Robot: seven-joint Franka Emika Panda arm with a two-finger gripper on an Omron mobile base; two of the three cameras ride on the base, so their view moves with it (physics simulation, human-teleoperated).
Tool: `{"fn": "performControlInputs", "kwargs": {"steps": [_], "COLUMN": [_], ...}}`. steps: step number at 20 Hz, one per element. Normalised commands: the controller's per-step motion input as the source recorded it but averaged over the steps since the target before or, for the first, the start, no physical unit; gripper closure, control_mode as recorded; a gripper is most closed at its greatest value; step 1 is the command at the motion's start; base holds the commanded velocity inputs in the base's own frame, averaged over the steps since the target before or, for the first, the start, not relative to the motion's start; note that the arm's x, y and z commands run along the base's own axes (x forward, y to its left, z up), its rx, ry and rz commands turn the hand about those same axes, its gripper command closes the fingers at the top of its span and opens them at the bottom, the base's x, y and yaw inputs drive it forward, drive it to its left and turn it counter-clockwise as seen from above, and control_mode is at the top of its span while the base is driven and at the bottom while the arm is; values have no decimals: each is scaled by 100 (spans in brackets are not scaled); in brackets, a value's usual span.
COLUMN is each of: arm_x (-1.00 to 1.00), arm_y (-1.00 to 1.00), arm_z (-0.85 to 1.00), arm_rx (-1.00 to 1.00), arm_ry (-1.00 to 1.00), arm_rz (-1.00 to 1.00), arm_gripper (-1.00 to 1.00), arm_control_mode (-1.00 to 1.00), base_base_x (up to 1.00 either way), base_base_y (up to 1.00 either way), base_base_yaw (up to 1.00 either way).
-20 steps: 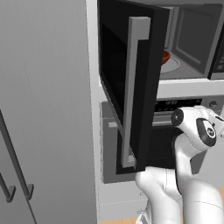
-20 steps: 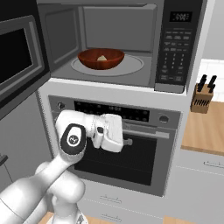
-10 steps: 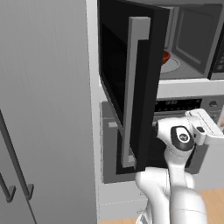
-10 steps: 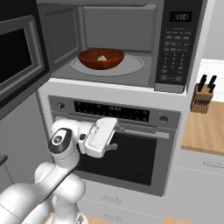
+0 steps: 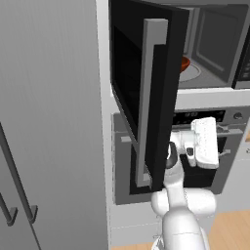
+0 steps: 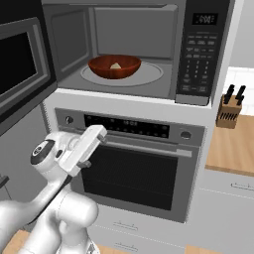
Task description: Pick the garlic from the sink and place it in the bowl. Then pick the bowl and place it in the microwave. Then close the microwave door and press the start button.
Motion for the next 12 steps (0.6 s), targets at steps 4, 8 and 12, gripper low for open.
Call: {"fn": "performControlInputs", "kwargs": {"steps": [4,8,12], "arm_x": [-11,-24,4], "arm_y": [73,100,96], "arm_z": [-46,-33,-81], "arm_rx": [-31,-27,-25], "arm_ry": [-27,-11,0], "arm_rz": [-24,-15,-8], "arm_gripper": [-100,-100,-100], "arm_control_mode": [-100,-100,-100], "base_base_x": [0,0,0], "base_base_y": [0,0,0], "base_base_yaw": [0,0,0]}}
